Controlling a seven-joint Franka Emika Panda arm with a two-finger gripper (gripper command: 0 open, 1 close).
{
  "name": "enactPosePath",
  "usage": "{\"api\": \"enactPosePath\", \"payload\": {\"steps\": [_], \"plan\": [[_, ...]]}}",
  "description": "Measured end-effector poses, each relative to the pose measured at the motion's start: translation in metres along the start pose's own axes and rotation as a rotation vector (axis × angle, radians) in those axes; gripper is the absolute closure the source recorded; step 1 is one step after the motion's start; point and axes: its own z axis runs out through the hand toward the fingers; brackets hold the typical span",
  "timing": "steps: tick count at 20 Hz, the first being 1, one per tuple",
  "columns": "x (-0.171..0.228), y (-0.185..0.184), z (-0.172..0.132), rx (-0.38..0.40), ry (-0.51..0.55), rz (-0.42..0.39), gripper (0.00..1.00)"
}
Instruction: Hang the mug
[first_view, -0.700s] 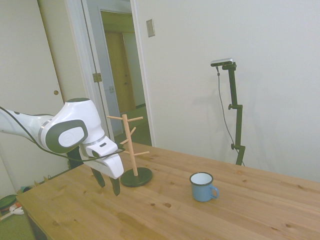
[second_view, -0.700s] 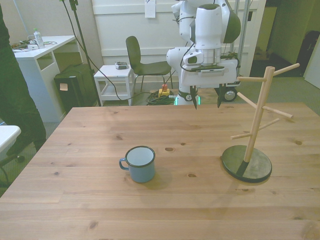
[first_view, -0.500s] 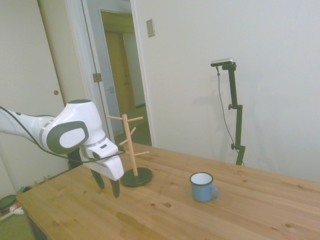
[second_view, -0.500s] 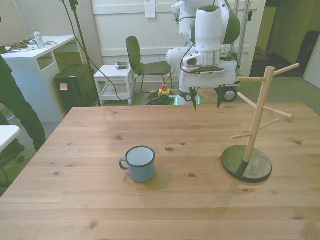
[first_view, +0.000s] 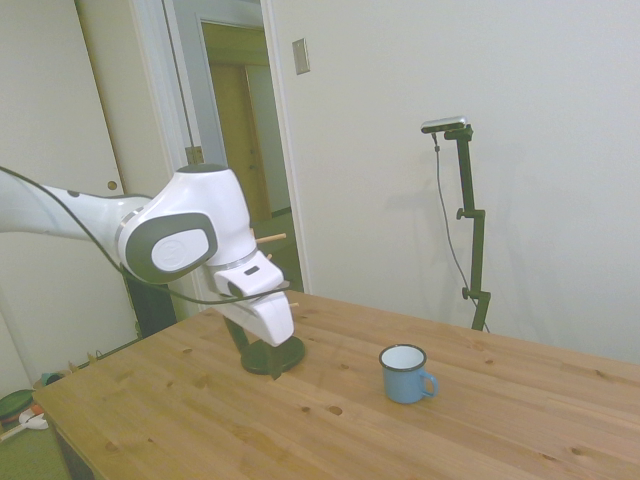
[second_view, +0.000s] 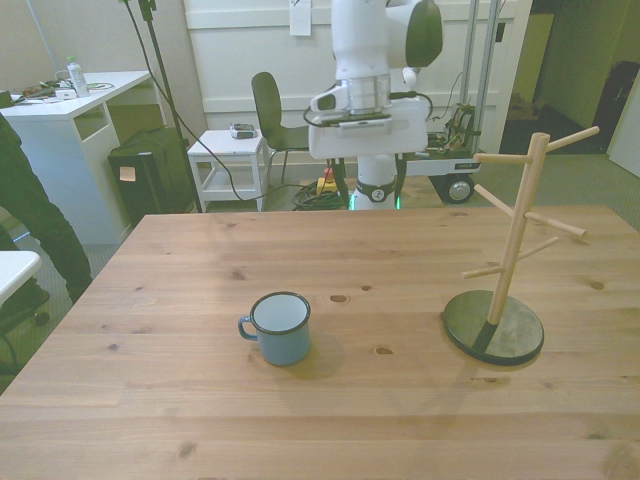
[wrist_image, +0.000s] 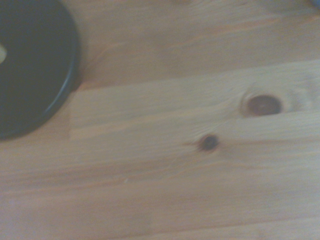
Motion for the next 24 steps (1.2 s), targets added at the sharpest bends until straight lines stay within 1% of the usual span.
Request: {"api": "enactPosePath", "payload": {"steps": [5,9,12,16,20,24], "plan": [[0.07,-0.004,-0.031,0.016,0.007,0.06,0.0],[0.121,-0.02,-0.039,0.023,-0.004,0.104,0.0],[0.149,-0.039,-0.032,0.026,-0.005,0.118,0.0],[0.173,-0.068,-0.018,0.03,0.003,0.116,0.0],[0.188,-0.089,0.006,0.019,-0.001,0.121,0.0],[0.197,-0.097,0.022,0.006,-0.003,0.129,0.0]]}}
